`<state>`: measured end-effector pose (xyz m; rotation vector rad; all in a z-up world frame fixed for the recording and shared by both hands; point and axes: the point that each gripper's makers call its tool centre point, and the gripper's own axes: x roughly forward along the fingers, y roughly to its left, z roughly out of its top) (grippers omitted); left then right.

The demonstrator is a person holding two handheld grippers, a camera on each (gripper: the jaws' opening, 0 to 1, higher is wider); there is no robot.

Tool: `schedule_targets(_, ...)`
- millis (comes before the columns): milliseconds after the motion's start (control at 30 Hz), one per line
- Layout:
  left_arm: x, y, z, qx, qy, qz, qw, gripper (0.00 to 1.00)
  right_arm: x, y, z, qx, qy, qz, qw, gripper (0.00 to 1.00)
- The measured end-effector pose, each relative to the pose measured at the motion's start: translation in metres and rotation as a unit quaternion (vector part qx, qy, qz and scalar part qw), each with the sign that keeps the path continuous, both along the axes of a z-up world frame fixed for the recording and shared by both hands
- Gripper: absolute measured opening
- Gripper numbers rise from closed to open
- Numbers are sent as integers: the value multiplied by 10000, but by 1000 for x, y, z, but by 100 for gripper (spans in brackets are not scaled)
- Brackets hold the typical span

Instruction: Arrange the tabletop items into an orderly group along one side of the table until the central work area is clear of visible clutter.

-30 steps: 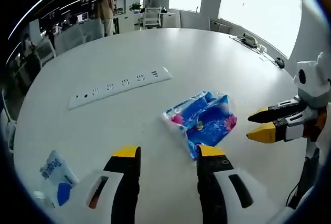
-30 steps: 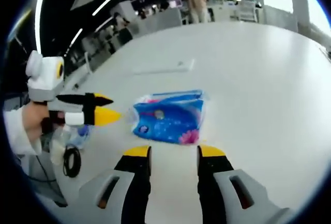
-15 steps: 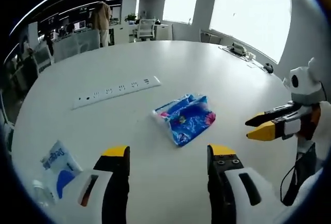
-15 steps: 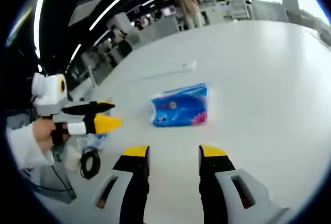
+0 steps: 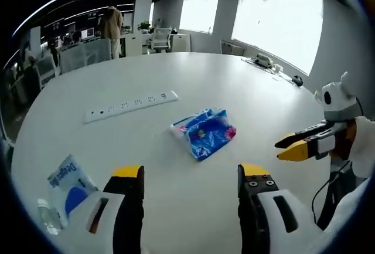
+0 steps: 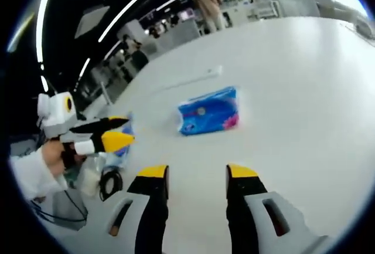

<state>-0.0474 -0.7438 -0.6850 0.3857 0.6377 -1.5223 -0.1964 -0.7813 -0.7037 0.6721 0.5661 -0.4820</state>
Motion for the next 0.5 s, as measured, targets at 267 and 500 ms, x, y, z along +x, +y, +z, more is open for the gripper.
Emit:
schedule_targets(267,-2,-1,3,-99,148,35,9998,62,1,2,0,15,43,66,10000,37)
schedule_targets(500,-3,10,0,-53,119,-15,9999,61,2,6,-2,71,38,78,9999,37)
